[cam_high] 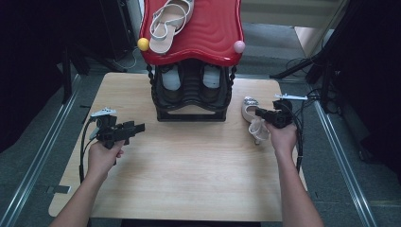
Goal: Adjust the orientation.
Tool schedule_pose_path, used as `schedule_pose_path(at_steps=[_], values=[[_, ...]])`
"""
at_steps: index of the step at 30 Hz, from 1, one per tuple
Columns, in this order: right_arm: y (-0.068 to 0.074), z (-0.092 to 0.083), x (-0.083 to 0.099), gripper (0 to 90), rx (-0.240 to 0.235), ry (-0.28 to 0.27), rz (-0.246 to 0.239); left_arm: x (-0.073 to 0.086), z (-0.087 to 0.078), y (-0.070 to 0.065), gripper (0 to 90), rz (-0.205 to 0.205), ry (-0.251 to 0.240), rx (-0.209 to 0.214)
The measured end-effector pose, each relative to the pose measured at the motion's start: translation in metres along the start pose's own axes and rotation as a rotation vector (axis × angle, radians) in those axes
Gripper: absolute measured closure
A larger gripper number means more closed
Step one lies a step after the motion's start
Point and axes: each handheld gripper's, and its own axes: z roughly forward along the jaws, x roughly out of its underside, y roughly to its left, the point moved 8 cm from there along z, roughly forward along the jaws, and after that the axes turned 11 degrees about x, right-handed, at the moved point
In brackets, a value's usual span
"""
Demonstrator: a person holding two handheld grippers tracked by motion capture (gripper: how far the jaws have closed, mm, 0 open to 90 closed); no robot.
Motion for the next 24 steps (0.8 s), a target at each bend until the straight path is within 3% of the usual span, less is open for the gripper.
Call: schedule_pose_path(at_steps=[12,24], values=[[0.017,0.015,0.008,69.9,0.010,0.011,-0.041,0.000,0.000,0.000,39.3,0.000,0.003,-0.002],[0.015,0.030,0.020,73.7,0.054,0.035,-0.051,0.000,-0.001,0.000,39.3,-0.005,0.002,0.000]])
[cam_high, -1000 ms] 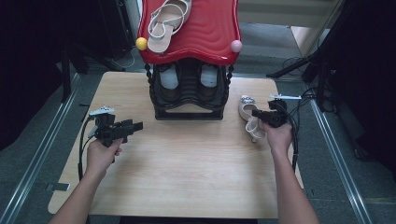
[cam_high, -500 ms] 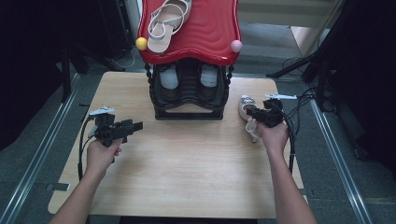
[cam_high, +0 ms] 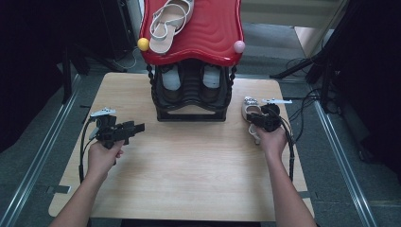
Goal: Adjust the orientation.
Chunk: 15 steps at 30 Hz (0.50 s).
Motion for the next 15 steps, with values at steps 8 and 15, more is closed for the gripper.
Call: schedule_pose_path(at_steps=[8,15], values=[[-0.0012,0.0032,0.0038,76.3,0.010,0.045,0.018,0.0003,0.0008,-0.0005,39.4,0.002,0.001,0.000],[-0.0034,0.0067,0.0056,84.9,0.046,0.079,-0.003,0.0005,0.0014,-0.0008,39.4,0.000,0.003,0.000]])
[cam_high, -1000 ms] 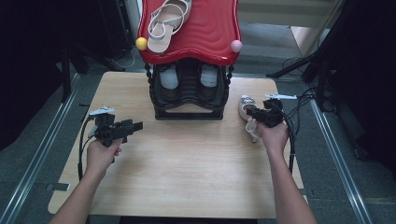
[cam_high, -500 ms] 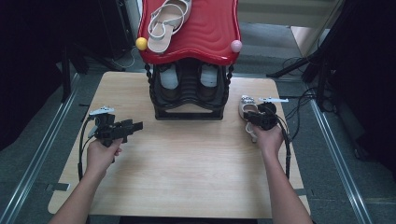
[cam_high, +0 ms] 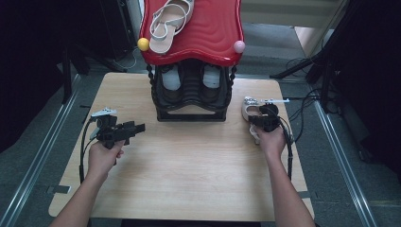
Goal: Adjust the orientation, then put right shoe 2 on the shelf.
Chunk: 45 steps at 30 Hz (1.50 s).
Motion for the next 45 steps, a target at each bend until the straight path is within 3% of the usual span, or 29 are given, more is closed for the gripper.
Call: schedule_pose_path(at_steps=[10,16,20,24,36,45], values=[[-0.005,-0.002,-0.001,88.3,-0.027,0.010,0.042,-0.002,0.000,0.002,39.5,-0.011,-0.013,0.005],[-0.010,-0.005,-0.004,88.5,-0.041,-0.011,0.069,-0.002,-0.001,0.003,39.5,-0.011,-0.016,0.004],[-0.014,-0.010,-0.007,88.5,-0.065,-0.031,0.127,-0.002,-0.001,0.002,39.5,-0.014,-0.015,0.007],[-0.019,-0.015,-0.012,88.5,-0.079,-0.060,0.149,-0.001,0.000,0.003,39.5,-0.011,-0.004,0.004],[-0.017,-0.029,-0.023,88.6,-0.142,-0.101,0.190,-0.001,-0.001,0.001,39.5,-0.009,-0.005,0.003],[-0.019,-0.042,-0.041,88.5,-0.192,-0.095,0.249,-0.001,-0.001,0.002,39.5,-0.013,-0.005,0.003]])
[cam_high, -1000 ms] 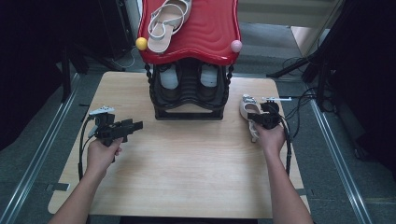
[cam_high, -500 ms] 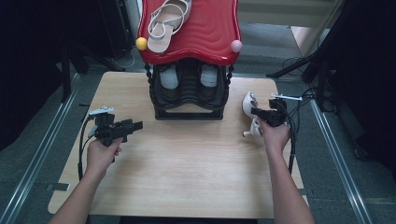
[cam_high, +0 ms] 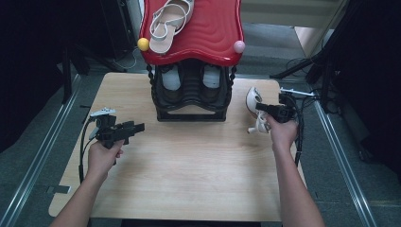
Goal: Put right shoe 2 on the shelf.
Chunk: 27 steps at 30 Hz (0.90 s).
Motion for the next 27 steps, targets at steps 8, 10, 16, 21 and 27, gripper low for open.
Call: schedule_pose_path(at_steps=[8,10,16,21,27], values=[[0.015,-0.009,-0.025,88.5,-0.028,-0.010,0.009,0.000,0.000,0.001,39.4,0.001,-0.001,-0.001],[0.018,-0.013,-0.032,88.5,-0.043,-0.014,0.018,-0.001,-0.001,0.001,39.4,0.002,-0.005,-0.004],[0.031,-0.027,-0.055,88.5,-0.031,-0.022,-0.015,0.001,0.001,-0.001,39.3,0.001,0.009,0.005],[0.043,-0.044,-0.078,88.5,-0.053,-0.043,-0.013,0.001,0.001,0.000,39.3,0.002,0.007,0.007],[0.056,-0.063,-0.104,88.5,-0.057,-0.063,-0.024,0.001,0.001,-0.001,39.4,0.002,0.009,0.008]])
